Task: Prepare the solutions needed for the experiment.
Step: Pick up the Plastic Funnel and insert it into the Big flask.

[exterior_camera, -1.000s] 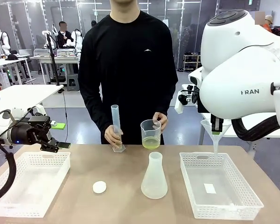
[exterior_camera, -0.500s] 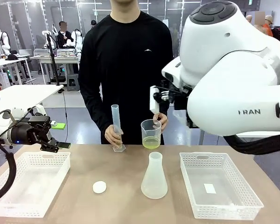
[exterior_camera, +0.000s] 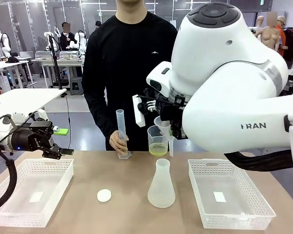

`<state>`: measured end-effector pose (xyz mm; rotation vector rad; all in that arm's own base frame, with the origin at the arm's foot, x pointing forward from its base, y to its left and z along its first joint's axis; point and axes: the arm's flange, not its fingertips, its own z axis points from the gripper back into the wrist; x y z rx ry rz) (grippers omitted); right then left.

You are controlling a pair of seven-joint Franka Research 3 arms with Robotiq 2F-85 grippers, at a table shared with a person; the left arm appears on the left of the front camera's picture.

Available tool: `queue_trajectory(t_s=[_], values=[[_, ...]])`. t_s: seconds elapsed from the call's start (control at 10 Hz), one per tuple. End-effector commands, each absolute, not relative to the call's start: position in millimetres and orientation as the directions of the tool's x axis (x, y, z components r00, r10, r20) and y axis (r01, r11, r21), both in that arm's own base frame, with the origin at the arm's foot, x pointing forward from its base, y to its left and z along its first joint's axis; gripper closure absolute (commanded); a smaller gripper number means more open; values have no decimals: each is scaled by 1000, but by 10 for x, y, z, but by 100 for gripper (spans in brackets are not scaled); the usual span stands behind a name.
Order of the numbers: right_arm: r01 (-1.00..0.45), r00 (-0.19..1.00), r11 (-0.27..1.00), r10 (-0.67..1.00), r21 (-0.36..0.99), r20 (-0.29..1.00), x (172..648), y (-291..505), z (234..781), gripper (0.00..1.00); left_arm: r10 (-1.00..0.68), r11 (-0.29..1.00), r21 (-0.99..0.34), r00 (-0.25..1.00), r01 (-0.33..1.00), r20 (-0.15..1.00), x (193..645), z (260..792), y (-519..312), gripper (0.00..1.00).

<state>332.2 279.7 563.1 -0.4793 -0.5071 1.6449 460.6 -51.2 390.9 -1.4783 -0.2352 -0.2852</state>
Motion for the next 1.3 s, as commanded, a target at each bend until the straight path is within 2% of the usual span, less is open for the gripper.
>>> queue_trajectory(t_s=[0.0, 0.2, 0.3, 0.4, 0.7, 1.2], values=[[-797, -255, -198, 967, -570, 22, 3353, 2767, 5588, 96, -56, 67, -937, 939, 342, 339, 4605, 3923, -505, 0], [-791, -272, -212, 962, -573, 19, 3348, 2806, 5585, 96, -56, 67, -937, 939, 342, 339, 4605, 3923, -505, 0], [-795, -213, -176, 977, -581, -5, 3325, 2862, 5622, 96, -56, 67, -937, 939, 342, 339, 4605, 3923, -505, 0], [-795, -213, -176, 977, -581, -5, 3325, 2862, 5622, 96, -56, 67, -937, 939, 342, 339, 4605, 3923, -505, 0], [-782, -272, -205, 962, -588, 26, 3366, 2882, 5557, 96, -56, 67, -937, 939, 342, 339, 4605, 3923, -505, 0], [-797, -223, -165, 974, -581, 30, 3400, 2764, 5424, 96, -56, 67, -937, 939, 342, 339, 4605, 3923, -505, 0]])
